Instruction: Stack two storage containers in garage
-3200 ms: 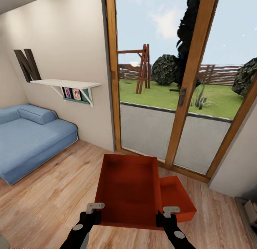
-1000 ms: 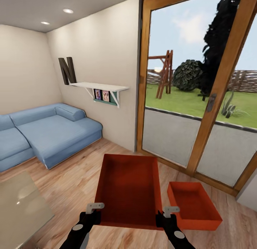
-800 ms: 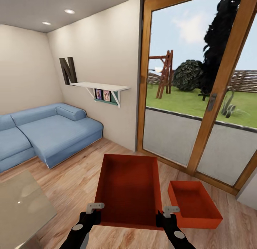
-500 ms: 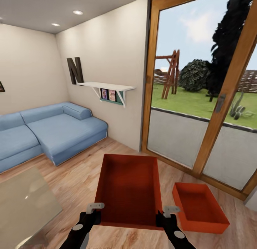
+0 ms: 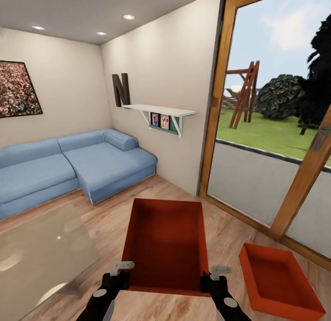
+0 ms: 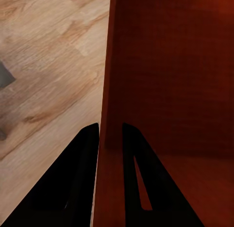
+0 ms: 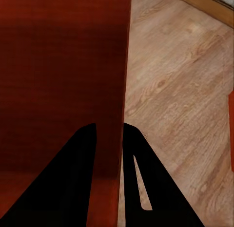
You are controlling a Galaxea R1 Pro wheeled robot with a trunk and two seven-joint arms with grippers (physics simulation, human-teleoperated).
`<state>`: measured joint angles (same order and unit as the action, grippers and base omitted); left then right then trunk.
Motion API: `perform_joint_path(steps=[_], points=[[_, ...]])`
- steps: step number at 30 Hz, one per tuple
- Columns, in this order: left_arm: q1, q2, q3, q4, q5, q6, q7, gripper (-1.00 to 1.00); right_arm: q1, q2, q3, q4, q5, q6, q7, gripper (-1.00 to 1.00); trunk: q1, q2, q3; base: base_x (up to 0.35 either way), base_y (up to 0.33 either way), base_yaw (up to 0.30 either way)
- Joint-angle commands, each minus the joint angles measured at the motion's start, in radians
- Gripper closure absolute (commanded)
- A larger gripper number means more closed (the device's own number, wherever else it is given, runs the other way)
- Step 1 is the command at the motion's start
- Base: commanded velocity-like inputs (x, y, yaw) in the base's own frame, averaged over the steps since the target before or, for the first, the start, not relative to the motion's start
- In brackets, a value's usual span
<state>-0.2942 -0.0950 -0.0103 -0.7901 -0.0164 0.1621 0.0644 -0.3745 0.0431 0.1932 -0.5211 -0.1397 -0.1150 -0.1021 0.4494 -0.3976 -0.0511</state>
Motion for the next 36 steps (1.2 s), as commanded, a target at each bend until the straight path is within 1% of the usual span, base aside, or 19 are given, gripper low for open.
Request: perform_joint_path(steps=[1,12,17,27,36], points=[[0.000,0.001,0.001,0.000,-0.007,0.007,0.011,1.00,-0.002,-0.003,0.002,-0.002,-0.006,-0.086,-0.008,1.00,0.001,-0.002,-0.003,0.000,0.000,0.290],[0.000,0.004,0.001,-0.001,-0.007,0.005,0.012,1.00,-0.002,-0.003,0.000,-0.002,-0.009,-0.084,-0.008,1.00,0.001,-0.002,-0.011,0.000,0.000,0.287],[0.000,0.002,0.001,-0.001,-0.007,0.005,0.012,1.00,-0.001,-0.003,0.000,-0.001,-0.011,-0.083,-0.010,1.00,0.001,-0.002,-0.015,0.000,0.000,0.285],[0.000,0.007,0.002,0.000,-0.007,0.004,0.012,1.00,-0.002,-0.003,0.001,0.000,-0.008,-0.080,-0.009,1.00,0.001,-0.002,-0.023,0.000,0.000,0.284],[0.000,0.005,0.003,-0.001,-0.007,0.004,0.012,1.00,-0.002,-0.003,0.000,0.001,-0.009,-0.078,-0.010,1.00,0.001,-0.002,-0.029,0.000,0.000,0.284]])
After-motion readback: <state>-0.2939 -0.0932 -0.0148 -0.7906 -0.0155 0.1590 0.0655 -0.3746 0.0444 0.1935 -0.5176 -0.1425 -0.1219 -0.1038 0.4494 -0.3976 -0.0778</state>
